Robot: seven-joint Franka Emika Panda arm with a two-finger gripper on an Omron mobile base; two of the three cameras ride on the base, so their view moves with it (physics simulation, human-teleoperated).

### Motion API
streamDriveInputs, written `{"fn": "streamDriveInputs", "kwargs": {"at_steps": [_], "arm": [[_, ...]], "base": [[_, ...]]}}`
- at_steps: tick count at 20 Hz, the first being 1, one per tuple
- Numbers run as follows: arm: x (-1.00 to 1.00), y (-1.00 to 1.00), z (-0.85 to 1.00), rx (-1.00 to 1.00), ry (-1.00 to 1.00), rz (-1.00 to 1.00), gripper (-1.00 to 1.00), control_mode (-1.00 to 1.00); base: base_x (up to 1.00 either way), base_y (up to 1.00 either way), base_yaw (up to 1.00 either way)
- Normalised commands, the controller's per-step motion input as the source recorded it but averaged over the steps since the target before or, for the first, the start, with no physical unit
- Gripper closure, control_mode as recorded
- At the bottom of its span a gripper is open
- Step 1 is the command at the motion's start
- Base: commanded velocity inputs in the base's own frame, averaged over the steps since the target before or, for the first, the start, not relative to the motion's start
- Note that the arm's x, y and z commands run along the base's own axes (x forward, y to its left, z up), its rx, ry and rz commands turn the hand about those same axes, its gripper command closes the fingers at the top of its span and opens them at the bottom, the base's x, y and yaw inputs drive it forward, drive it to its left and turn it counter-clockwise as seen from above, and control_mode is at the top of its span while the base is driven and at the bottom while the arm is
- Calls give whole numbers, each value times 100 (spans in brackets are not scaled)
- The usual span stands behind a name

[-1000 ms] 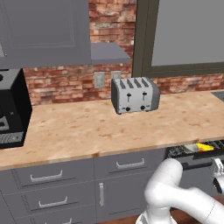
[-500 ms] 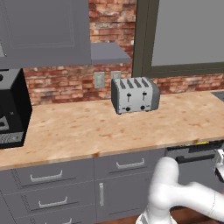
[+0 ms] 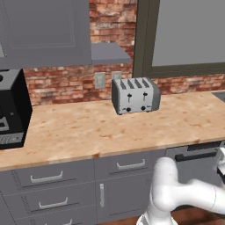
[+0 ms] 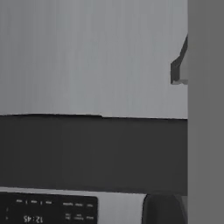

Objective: Pick up the cup and bowl from the counter, place them in the dishwasher, and close the dishwasher door.

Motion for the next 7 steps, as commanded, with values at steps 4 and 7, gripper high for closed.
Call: {"fn": "streamDriveInputs", "kwargs": {"at_steps": [4,7], "arm": [[81,-11,-78,2,-12,0,-100,-100],[92,-5,-77,0,-11,0,-100,-100]], "base": [[0,0,0],[0,0,0]]}}
